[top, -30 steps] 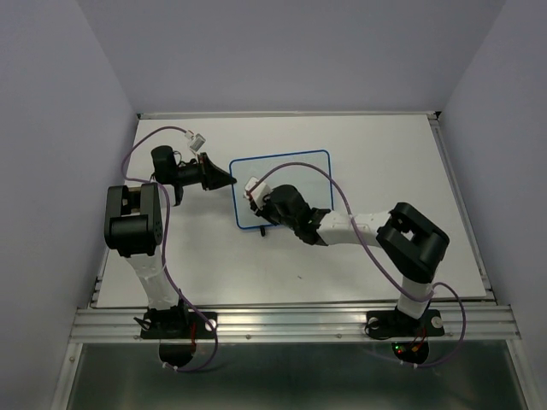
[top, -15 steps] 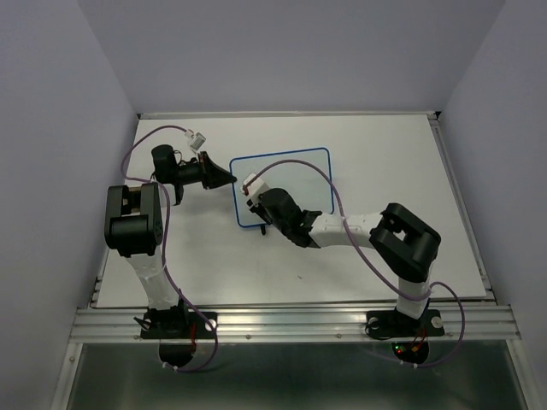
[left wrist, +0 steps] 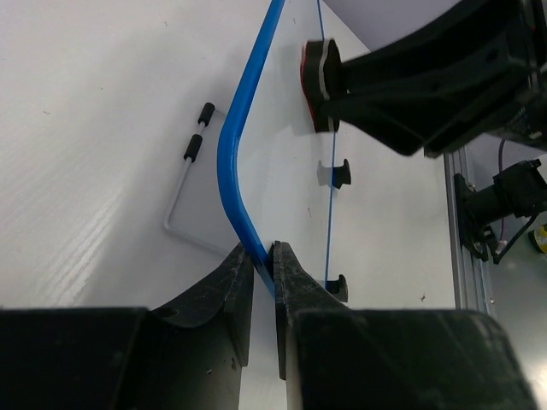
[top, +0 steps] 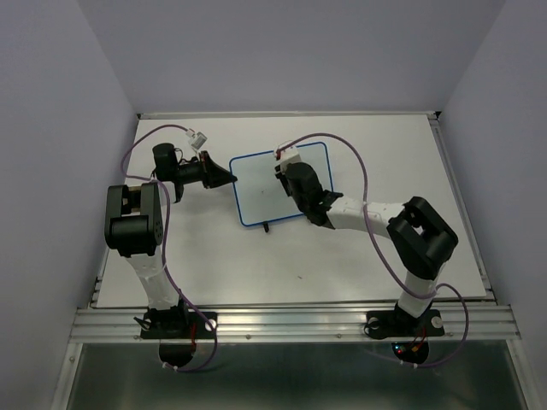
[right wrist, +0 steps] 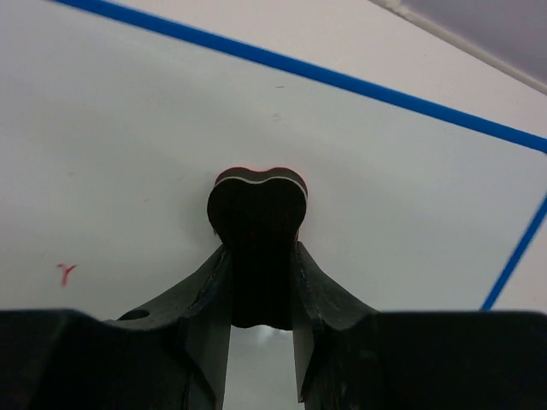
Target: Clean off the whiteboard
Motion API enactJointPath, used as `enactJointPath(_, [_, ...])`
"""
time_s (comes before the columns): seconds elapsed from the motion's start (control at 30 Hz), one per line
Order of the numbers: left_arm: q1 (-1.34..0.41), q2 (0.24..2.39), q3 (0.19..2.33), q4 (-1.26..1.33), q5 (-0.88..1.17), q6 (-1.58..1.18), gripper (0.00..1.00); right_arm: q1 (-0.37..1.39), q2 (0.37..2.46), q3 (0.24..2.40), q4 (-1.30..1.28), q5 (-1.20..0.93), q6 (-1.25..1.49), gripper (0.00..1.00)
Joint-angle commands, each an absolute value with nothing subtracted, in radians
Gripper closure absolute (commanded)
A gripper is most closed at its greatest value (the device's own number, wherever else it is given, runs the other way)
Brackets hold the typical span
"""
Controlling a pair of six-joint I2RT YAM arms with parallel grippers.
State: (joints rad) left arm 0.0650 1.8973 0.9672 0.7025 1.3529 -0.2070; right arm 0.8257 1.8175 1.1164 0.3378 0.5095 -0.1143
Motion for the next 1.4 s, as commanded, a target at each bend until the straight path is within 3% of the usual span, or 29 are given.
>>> enactJointPath(0.0, [0.060,1.885,1.003,0.661,1.387,-0.083,1.00,0.689,1.783,1.118,0.350,0.638,-0.103,0.99])
enactJointPath(0.23, [0.060,1.884,1.008,0.644,1.385,-0.068,1.00,0.676,1.755,1.126,0.331,0.506,-0.100,0.99])
enactJointPath(0.77, [0.058,1.888,1.017,0.637,1.384,-0.061,1.00,0.929,1.905,1.224,0.196,0.347,-0.095,0.99])
enactJointPath(1.07, [0.058,1.893,1.023,0.638,1.382,-0.063,1.00,0.988,1.963,1.273,0.181,0.249,-0.072,0.99])
enactJointPath(1.37, [0.058,1.896,1.025,0.637,1.384,-0.063,1.00,0.988,1.962,1.302,0.176,0.452,-0.034,0.99])
